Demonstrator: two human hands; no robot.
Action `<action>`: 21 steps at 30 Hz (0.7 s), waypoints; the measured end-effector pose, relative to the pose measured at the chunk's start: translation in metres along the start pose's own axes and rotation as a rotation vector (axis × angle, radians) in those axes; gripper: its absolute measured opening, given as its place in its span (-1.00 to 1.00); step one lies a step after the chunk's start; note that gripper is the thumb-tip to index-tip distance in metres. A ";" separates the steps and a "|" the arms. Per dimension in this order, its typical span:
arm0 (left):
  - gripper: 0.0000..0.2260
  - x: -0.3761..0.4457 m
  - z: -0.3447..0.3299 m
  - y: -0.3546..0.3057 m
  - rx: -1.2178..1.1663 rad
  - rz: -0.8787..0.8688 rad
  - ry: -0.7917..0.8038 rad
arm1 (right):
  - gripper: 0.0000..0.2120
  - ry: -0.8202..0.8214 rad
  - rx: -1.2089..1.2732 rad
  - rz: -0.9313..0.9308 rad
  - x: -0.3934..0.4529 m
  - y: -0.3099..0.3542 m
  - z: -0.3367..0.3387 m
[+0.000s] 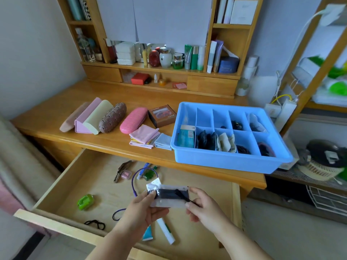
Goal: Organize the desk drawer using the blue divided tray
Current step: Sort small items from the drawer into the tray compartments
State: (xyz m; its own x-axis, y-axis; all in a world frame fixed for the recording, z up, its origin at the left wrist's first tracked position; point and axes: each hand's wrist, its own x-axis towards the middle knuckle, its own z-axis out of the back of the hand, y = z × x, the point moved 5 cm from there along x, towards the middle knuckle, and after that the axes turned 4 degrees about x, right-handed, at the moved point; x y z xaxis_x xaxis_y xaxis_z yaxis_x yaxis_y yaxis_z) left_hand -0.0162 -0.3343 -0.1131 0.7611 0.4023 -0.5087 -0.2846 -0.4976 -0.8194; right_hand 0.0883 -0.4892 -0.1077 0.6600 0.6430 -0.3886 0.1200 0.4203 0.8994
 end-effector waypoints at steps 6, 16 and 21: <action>-0.79 0.006 0.020 0.002 -0.251 -0.028 -0.122 | -0.79 -0.198 -0.101 0.037 -0.018 0.008 0.040; -0.70 0.016 0.000 0.036 -0.207 0.083 -0.115 | -0.78 -1.115 -0.416 0.562 -0.052 0.109 0.212; -0.64 0.017 -0.009 0.030 -0.260 0.109 -0.132 | -0.83 -1.068 -0.789 0.496 -0.027 0.100 0.221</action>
State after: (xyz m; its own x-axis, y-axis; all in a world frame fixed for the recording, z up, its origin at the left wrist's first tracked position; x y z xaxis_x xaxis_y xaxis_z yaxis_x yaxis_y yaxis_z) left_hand -0.0070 -0.3494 -0.1440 0.6473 0.4233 -0.6340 -0.1889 -0.7166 -0.6714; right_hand 0.2463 -0.6060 0.0369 0.7884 0.1907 0.5849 -0.4911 0.7677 0.4117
